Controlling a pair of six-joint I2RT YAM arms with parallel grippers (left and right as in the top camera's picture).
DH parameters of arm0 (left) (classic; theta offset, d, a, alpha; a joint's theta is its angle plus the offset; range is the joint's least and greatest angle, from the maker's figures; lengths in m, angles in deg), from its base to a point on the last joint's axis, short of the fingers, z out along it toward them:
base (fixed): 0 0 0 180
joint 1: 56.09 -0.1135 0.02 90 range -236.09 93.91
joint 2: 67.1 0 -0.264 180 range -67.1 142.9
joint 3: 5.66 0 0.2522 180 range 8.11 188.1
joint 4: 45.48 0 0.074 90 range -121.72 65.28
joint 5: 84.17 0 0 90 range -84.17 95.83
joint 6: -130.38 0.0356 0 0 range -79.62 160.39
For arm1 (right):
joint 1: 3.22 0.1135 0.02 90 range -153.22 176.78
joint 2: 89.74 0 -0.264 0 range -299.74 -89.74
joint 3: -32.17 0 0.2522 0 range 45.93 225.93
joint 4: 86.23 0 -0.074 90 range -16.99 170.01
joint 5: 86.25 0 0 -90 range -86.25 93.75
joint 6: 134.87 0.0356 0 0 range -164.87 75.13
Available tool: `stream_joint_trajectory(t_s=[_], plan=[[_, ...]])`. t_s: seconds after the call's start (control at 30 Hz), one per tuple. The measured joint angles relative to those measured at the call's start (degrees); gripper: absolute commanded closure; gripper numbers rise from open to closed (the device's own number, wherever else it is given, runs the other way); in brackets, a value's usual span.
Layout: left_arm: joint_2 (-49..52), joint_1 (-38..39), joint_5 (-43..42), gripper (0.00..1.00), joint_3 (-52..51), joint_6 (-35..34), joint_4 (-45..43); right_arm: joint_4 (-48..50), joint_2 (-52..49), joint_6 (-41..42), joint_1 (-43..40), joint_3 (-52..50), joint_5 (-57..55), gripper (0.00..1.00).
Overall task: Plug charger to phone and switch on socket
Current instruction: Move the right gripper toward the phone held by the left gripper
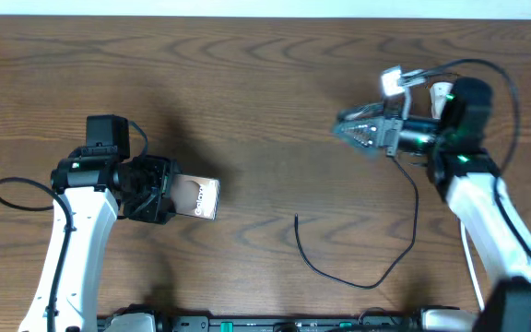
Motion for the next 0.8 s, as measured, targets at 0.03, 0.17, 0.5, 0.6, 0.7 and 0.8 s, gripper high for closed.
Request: stream_joint_trajectory(t_s=[0.03, 0.17, 0.5, 0.6, 0.7, 0.8], plan=[[0.0, 0.0, 0.26, 0.93, 0.0, 0.0, 0.09, -0.04, -3.21, 1.03, 1.01, 0.0, 1.4, 0.11], [0.0, 0.0, 1.92, 0.93, 0.0, 0.02, 1.51, 0.37, -9.64, 1.16, 5.18, -0.02, 3.56, 0.23], [0.0, 0.0, 2.93, 0.93, 0.0, 0.0, 1.51, 4.17, -13.44, 1.27, 17.88, 0.0, 2.62, 0.26], [0.0, 0.0, 2.89, 0.93, 0.0, 0.0, 1.53, 4.22, -13.44, 1.57, 20.63, 0.0, 0.79, 0.26], [0.0, 0.0, 2.51, 0.93, 0.0, 0.0, 1.53, 4.24, -13.44, 1.79, 22.95, 0.0, -1.44, 0.25], [0.0, 0.0, 2.05, 0.93, 0.0, 0.0, 1.53, 4.2, -13.44, 1.84, 24.63, 0.0, -3.19, 0.29]])
